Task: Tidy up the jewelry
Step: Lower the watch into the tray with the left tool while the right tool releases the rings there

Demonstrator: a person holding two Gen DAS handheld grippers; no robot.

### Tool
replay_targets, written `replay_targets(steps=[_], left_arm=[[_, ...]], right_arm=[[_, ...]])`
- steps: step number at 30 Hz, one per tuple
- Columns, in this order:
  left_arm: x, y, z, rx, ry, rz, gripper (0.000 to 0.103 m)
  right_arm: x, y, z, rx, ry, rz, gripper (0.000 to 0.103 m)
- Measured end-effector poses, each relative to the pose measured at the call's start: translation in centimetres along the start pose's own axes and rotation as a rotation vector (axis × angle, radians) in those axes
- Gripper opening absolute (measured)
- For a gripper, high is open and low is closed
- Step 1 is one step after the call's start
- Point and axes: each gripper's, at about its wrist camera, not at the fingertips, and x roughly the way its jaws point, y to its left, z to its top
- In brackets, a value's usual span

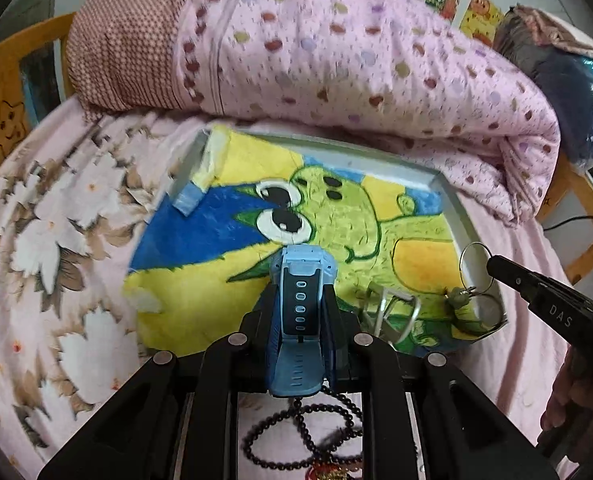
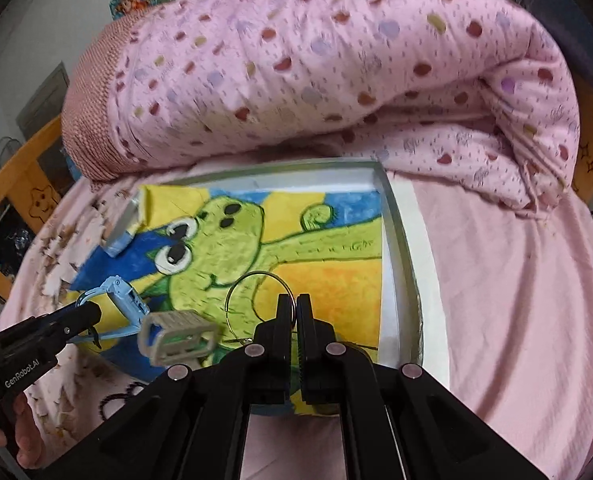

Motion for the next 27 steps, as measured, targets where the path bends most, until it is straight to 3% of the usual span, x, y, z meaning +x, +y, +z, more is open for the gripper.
replay_targets(steps=[12, 16, 19, 21, 25, 27], left_arm=[[1.6, 0.3, 0.0, -0.034, 0.071, -0.023, 0.017], [0.6, 0.2, 0.6, -0.053, 0.060, -0.049, 0.039], [-1.2, 0.0, 1.0, -0.060, 0.015, -0.047, 0.047], [-2.2, -0.1, 1.2, -0.061, -0.004, -0.037, 0.052], [-4.7, -0.4, 1.5, -0.070, -0.058, -0.019, 0.065], [-6.1, -0.5, 1.4, -0.075, -0.086, -0.017, 0.065]], right_arm=[[2.2, -0.1, -1.5, -0.006, 0.088, 0.013, 0.004], [1.6, -0.1, -1.5, -0.011, 0.088, 0.007, 0.004], [0.7, -0.1, -1.3, -0.008, 0.069, 0.009, 0.015], [-0.2, 0.0, -1.2, -0.001, 0.042, 0.017, 0.029], [-2.6, 0.4, -1.0, -0.007, -0.013, 0.025, 0.040], [-4.1, 0.6, -1.0, -0.003, -0.047, 0.032, 0.050]])
